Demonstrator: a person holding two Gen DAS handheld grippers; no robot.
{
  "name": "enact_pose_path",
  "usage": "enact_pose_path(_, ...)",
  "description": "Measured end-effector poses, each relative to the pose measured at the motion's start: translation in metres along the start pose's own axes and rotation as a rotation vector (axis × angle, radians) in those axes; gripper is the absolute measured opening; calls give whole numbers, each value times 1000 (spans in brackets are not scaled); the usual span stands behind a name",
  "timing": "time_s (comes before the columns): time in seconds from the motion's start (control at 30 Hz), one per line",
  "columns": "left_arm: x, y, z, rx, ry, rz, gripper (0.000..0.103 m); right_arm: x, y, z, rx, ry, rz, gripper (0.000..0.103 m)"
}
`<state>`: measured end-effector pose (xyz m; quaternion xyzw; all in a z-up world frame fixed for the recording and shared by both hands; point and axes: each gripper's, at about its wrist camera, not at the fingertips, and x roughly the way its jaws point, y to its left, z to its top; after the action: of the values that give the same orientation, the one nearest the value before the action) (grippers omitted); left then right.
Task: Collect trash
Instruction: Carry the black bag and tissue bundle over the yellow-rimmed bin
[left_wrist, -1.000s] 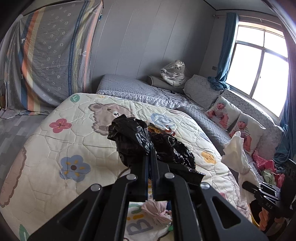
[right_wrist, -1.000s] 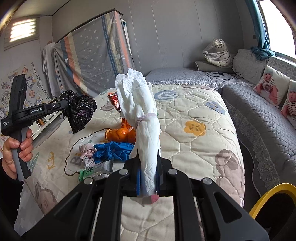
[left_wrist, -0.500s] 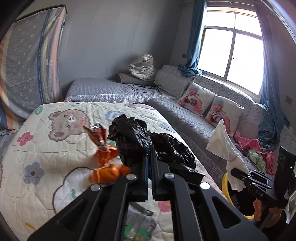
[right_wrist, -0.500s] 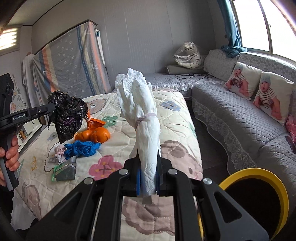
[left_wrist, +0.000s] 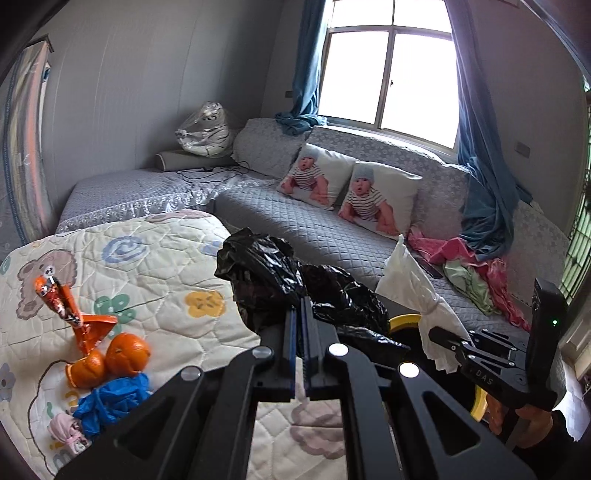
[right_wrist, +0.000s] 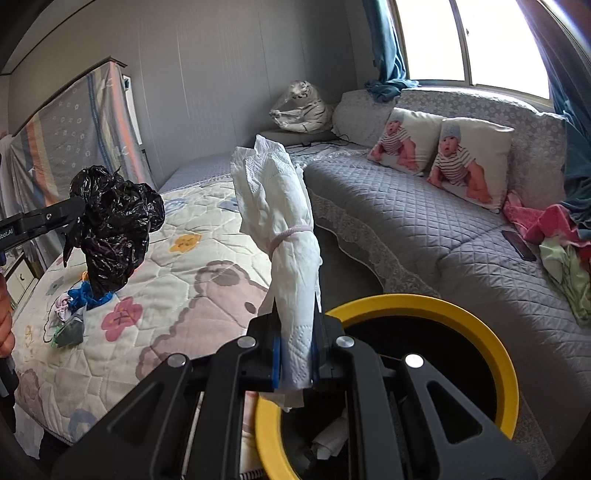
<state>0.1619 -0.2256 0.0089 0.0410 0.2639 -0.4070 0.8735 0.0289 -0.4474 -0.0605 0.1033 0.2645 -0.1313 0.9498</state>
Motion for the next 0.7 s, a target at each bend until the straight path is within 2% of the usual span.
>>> enact_pose_path(0.3,33,-63,0,91,36,-95,2,-15,-43,-17,59,4,-99,11)
enact_pose_path(0.7,64,-114,-14,168,95,-141,2,-20,-72,-39,102,28,-158,11)
